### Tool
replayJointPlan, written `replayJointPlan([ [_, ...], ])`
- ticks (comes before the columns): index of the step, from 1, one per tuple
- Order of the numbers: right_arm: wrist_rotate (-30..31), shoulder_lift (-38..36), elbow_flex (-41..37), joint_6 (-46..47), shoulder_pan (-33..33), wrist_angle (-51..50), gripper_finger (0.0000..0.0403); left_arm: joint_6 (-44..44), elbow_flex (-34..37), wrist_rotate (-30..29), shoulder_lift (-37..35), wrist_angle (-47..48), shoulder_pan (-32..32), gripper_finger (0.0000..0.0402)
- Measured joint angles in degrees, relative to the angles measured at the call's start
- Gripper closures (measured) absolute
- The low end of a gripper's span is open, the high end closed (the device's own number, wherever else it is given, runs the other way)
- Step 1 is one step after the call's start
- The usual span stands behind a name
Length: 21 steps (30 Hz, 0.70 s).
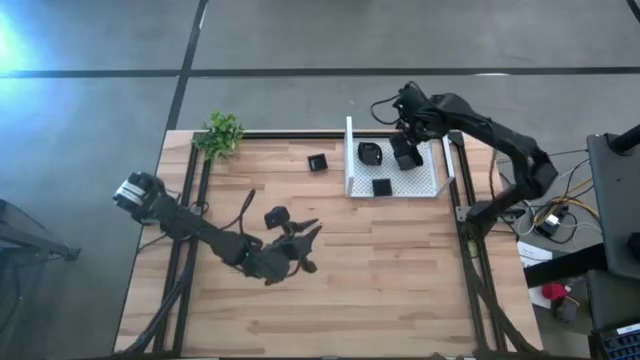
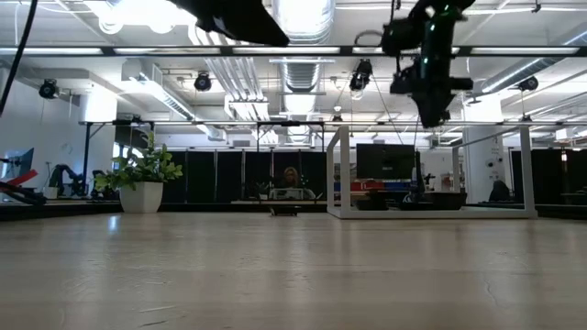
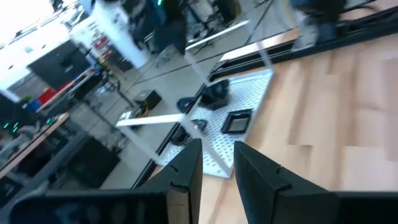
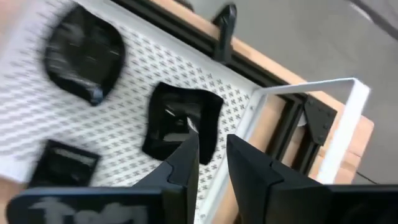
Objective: Pick & Place Mini shaped plates
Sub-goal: Stack the square plate on top of the other square plates on the shelf
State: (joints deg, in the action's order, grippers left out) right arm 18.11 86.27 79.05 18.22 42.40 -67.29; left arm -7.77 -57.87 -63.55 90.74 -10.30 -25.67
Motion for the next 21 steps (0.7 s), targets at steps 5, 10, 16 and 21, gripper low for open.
replayJointPlan([
  [5, -0.1, -7.1, 0.0, 1.6, -6.6, 0.2, 0.034, 1.7, 0.0, 0.8, -1.1, 1.2, 5.6, 0.0312],
  [10, -0.1, -12.2, 0.0, 3.7, -15.1, 0.3, 0.0346, 8.5, 0.0, 10.8, -3.4, 7.5, 14.2, 0.0312],
  [16, -0.1, -16.1, -0.1, 4.5, -25.2, 0.4, 0.0346, 15.0, 0.0, 24.6, -4.0, 15.0, 25.7, 0.0312],
  [21, -0.1, -17.0, -0.1, 4.4, -31.4, 2.0, 0.0346, 19.0, 0.0, 38.7, -4.0, 18.7, 35.8, 0.0312],
])
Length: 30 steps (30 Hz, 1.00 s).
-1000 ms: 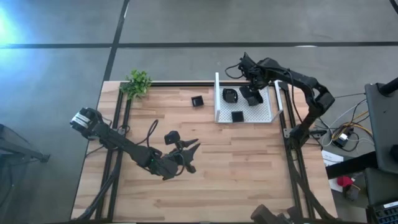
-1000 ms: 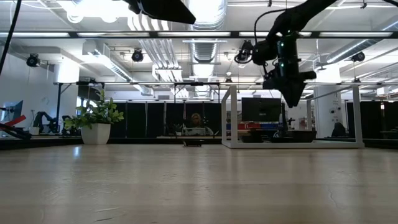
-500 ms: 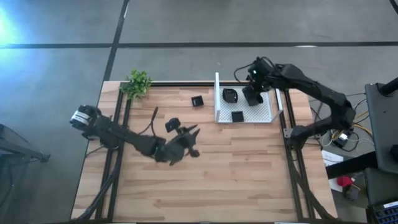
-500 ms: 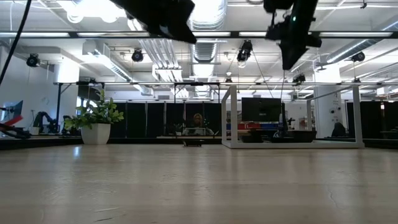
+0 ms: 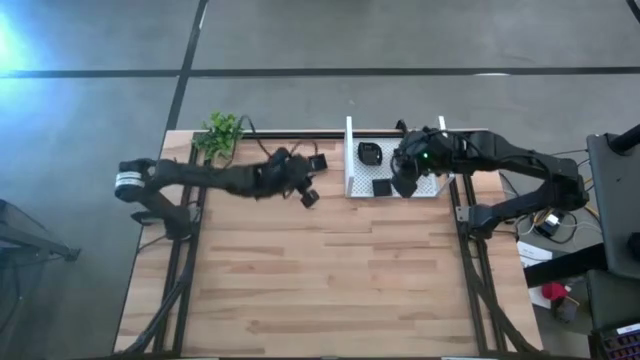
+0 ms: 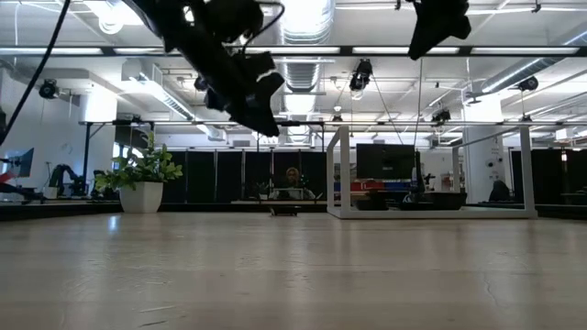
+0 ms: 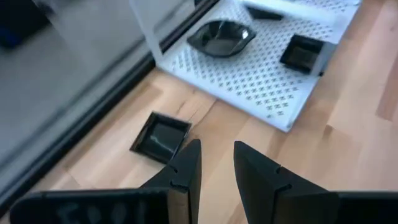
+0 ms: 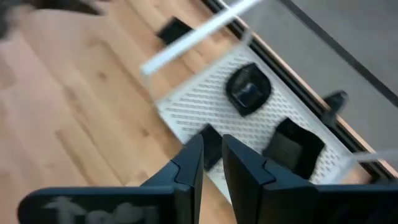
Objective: Pick & Place Mini shaped plates
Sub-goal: Stack the square plate on top of the other square plates on the shelf
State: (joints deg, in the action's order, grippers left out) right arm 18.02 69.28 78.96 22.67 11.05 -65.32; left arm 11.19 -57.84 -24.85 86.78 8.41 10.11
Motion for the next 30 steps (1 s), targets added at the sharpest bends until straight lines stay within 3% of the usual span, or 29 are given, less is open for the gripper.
replayJointPlan([
  [5, 0.0, 0.1, 0.0, -0.6, -3.5, 1.7, 0.0346, 2.6, 0.0, 15.7, 0.0, 0.5, 9.9, 0.0312],
  [8, 0.1, 0.1, 0.0, -0.8, -4.8, 1.6, 0.0346, 6.4, 0.0, 20.6, 0.0, 1.3, 14.8, 0.0312],
  [16, 0.2, 0.2, 0.0, -3.2, -5.2, 1.9, 0.0346, 11.0, 0.0, 21.1, 1.1, 1.0, 19.7, 0.0312],
  [30, 0.1, 0.2, -0.1, -3.4, -5.2, 2.6, 0.0346, 18.9, 0.0, 21.3, 13.9, -6.3, 19.9, 0.0312],
])
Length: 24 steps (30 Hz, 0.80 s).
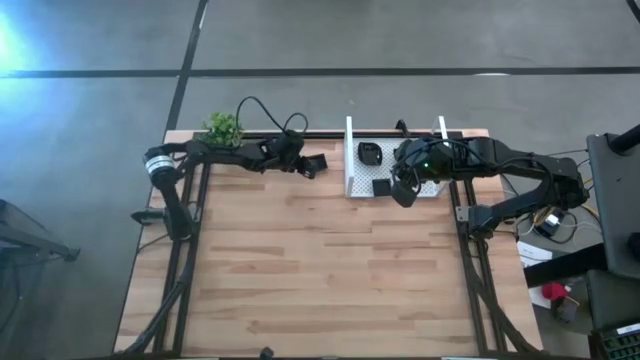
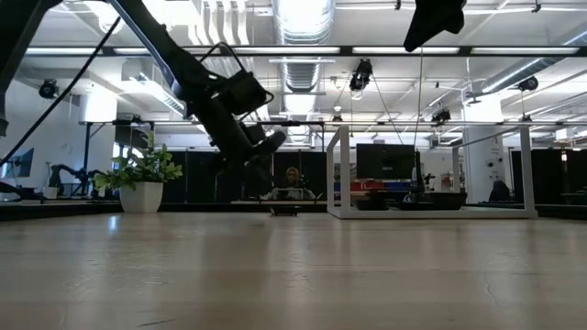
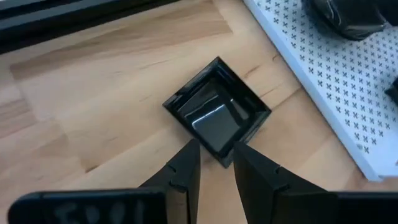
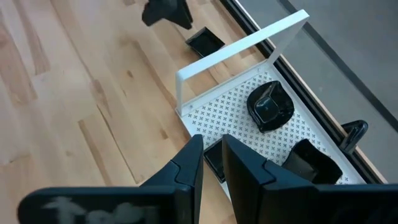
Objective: Pick & Place Mini shaped plates
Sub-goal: Stack the square plate on top of the other square plates on the shelf
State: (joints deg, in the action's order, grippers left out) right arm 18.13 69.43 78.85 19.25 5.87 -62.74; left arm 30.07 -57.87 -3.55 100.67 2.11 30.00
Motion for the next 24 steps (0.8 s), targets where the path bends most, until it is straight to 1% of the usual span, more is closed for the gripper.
replayJointPlan([
  [3, 0.0, 0.0, 0.0, -0.3, 0.0, 0.1, 0.0346, 1.3, 0.0, 0.0, 1.9, -3.2, 0.0, 0.0312],
  [6, 0.0, 0.0, 0.0, -0.4, 0.0, 0.1, 0.0346, 3.3, 0.0, 0.0, 3.7, -4.3, 0.0, 0.0312],
  [19, 0.0, 0.0, 0.0, -1.3, 0.0, 0.3, 0.0346, 6.3, 0.0, -0.2, 6.7, -6.7, 0.2, 0.0312],
  [24, 0.0, 0.0, 0.0, -1.5, 0.0, 0.4, 0.0346, 7.2, 0.0, -0.2, 6.8, -7.9, 0.2, 0.0312],
])
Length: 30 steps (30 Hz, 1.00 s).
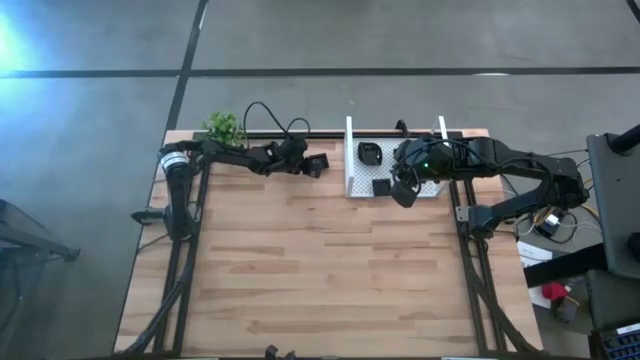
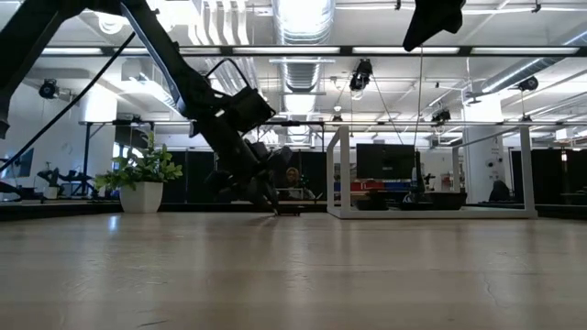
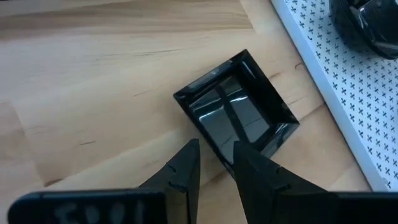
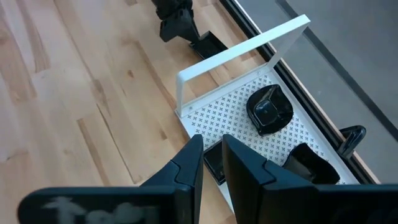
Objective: Pick & Place Mini shaped plates
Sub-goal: Stack the square plate on top of the other square plates on the shelf
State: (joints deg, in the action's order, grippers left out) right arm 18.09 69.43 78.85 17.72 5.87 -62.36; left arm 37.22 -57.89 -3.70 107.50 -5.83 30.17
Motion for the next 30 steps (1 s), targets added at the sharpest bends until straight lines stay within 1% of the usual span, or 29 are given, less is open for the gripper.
replayJointPlan([
  [18, 0.0, 0.0, 0.0, -1.9, 0.0, 1.5, 0.0346, 8.0, 0.0, -0.4, 0.0, -0.8, -0.3, 0.0312],
  [25, 0.0, 0.0, 0.0, -2.5, 0.0, 1.6, 0.0346, 9.5, 0.0, -0.5, 2.2, -2.3, -1.0, 0.0313],
  [30, 0.0, 0.0, 0.0, -2.4, 0.0, 1.6, 0.0346, 9.8, 0.0, -1.6, 3.0, -3.5, -1.1, 0.0333],
])
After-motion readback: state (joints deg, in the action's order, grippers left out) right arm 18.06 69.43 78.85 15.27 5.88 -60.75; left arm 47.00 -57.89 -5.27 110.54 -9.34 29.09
